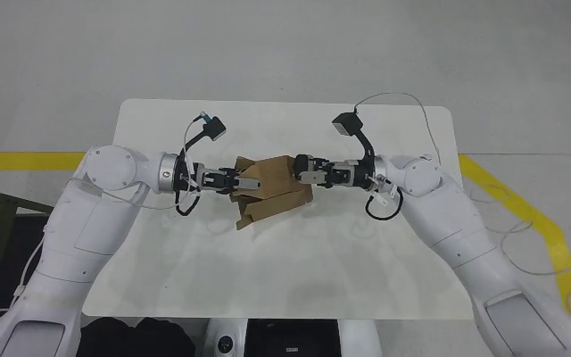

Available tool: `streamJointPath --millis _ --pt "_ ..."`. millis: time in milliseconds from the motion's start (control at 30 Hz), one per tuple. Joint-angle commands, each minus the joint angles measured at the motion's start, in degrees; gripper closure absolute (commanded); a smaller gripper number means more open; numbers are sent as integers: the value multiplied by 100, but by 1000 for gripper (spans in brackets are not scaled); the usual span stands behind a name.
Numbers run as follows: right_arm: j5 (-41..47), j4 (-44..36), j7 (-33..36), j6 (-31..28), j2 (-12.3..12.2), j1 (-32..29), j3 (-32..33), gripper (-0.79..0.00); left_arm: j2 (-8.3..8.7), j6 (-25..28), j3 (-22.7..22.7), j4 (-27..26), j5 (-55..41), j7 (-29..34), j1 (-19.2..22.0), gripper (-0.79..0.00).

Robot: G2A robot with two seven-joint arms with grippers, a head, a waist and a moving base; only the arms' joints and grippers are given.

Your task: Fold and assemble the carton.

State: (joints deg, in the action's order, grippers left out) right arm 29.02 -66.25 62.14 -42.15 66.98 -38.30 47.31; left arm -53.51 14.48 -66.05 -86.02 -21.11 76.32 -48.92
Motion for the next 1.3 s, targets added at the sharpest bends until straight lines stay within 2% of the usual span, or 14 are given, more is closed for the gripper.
streamJointPath --millis 0,167,533,733,800,967,1133,1267 --pt "17 28 -8 -8 -2 41 -63 -742 0 3 0 10 -30 9 8 0" --pt "132 24 -29 -29 0 82 -246 -653 0 6 2 16 -103 26 16 0" --pt "399 104 -62 -62 17 144 -568 -570 -2 20 38 29 -110 15 31 0" --pt "631 222 58 58 35 220 -686 -459 0 28 50 43 -132 46 36 0" --pt "673 271 99 99 34 252 -712 -400 2 33 52 52 -128 68 35 0" --pt "703 324 268 268 14 374 -776 -372 6 47 62 59 -144 142 43 0" --pt "833 320 370 369 21 464 -898 -259 -1 78 112 51 -216 209 45 0" --pt "919 355 369 368 51 508 -1021 -252 -7 100 138 66 -260 239 62 0"
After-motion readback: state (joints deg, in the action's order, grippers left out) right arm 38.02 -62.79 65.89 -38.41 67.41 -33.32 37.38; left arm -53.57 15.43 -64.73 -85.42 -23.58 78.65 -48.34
